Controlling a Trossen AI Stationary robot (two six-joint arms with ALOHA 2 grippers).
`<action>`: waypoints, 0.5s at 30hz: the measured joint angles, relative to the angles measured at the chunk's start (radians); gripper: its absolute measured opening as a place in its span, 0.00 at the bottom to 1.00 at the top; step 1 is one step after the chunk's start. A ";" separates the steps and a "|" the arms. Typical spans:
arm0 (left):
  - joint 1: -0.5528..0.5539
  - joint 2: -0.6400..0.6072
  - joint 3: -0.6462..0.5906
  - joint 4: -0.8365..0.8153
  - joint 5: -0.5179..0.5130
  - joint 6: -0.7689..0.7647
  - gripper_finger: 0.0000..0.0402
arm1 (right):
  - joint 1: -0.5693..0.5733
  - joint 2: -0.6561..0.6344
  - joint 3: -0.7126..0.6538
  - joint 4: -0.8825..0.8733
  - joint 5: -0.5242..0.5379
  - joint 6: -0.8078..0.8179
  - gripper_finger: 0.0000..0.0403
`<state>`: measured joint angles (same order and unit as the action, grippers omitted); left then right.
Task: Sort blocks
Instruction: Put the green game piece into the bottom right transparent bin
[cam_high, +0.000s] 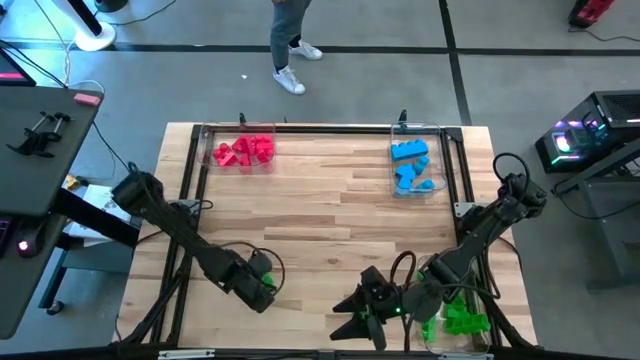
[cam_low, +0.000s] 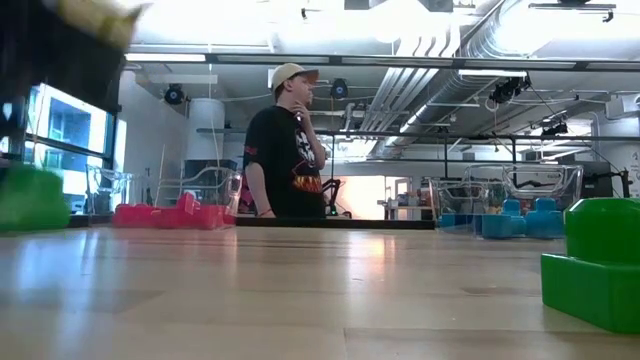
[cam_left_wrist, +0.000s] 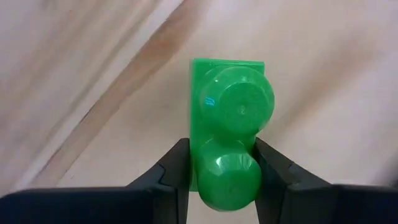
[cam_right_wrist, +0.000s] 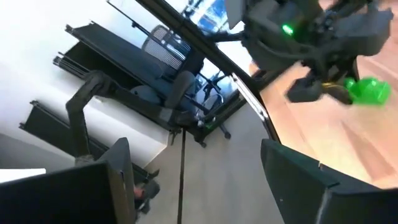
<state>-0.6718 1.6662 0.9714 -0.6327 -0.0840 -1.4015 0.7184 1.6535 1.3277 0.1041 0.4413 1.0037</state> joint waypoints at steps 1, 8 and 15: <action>0.004 -0.028 0.019 -0.001 -0.023 0.044 0.24 | -0.005 0.000 0.000 0.013 0.000 -0.013 0.56; 0.037 -0.232 0.133 0.088 -0.232 0.330 0.24 | -0.073 0.000 0.000 0.180 0.064 -0.176 0.56; 0.043 -0.358 0.155 0.460 -0.245 0.614 0.24 | -0.168 0.000 0.000 0.227 0.113 -0.378 0.56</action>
<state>-0.6285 1.3081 1.1267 -0.1730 -0.3289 -0.7879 0.5501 1.6539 1.3281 0.3315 0.5539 0.6260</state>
